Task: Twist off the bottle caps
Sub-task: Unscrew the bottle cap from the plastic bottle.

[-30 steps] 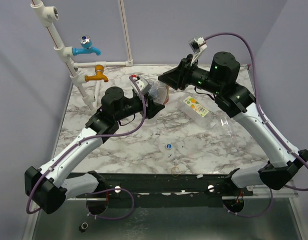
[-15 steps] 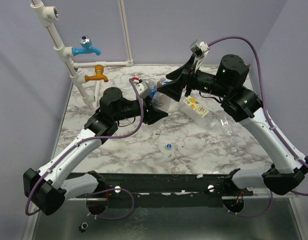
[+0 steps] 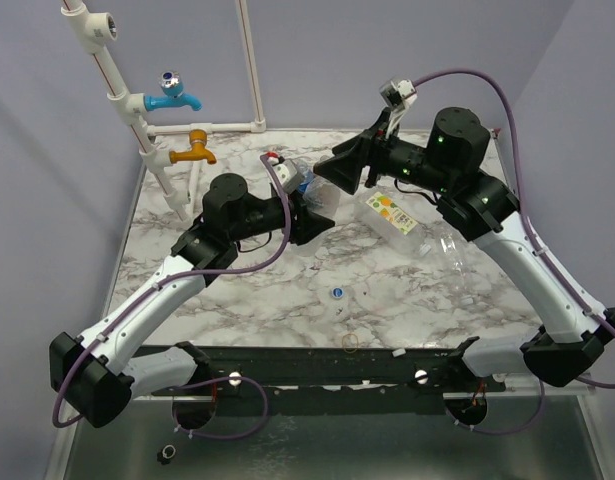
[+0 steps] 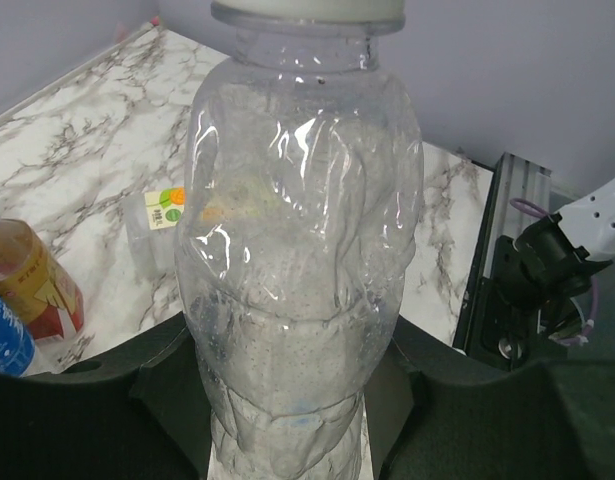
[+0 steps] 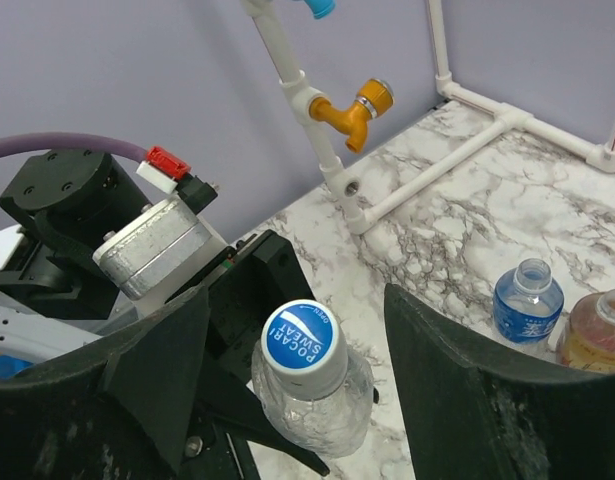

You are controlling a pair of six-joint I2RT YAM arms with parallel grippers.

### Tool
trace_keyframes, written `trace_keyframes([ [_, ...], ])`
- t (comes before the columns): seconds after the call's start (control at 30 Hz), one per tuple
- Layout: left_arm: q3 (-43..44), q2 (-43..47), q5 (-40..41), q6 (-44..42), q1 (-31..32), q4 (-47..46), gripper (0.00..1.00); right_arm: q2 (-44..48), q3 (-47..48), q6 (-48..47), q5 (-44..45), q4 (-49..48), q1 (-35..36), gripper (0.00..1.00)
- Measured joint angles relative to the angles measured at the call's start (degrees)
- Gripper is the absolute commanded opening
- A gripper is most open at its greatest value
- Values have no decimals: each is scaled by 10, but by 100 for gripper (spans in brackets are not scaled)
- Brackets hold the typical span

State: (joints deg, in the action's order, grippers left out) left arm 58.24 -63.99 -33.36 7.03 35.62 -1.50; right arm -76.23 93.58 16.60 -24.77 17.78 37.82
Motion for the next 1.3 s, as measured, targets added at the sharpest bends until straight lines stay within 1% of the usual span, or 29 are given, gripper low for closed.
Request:
trace_keyframes([
  [0.07,0,-2,10,-1,0,1,0,-6,0,1,0,0,0,72],
  [0.1,0,-2,15,-2,0,3,0,-9,0,1,0,0,0,70],
  [0.13,0,-2,18,-3,0,3,0,-11,0,1,0,0,0,65],
  [0.17,0,-3,21,-3,0,4,0,-13,0,0,1,0,0,58],
  [0.2,0,-3,22,-3,0,4,0,-14,0,-1,1,0,0,49],
  [0.27,0,-3,24,-3,0,4,0,-15,0,-2,3,0,0,35],
  [0.3,0,-4,25,-2,0,4,0,-16,0,-3,3,0,0,30],
  [0.5,0,-5,26,-2,0,4,0,-16,0,-13,12,-1,0,15],
  [0.6,2,-6,20,0,0,4,0,-13,0,-28,7,-2,0,12],
  [0.7,4,-7,0,5,0,0,0,-6,0,-47,-17,-2,0,9],
  [0.87,5,-3,-59,13,0,-12,0,10,0,-66,-74,-5,-2,6],
  [1.03,5,-3,-103,17,0,-9,0,17,1,-66,-139,-18,-1,7],
  [1.07,5,-3,-109,17,0,-9,0,18,1,-66,-146,-18,0,5],
  [1.2,5,-3,-116,17,0,-9,0,18,1,-65,-144,-18,0,2],
  [1.3,5,-3,-116,17,0,-9,0,25,1,-66,-115,-13,0,2],
])
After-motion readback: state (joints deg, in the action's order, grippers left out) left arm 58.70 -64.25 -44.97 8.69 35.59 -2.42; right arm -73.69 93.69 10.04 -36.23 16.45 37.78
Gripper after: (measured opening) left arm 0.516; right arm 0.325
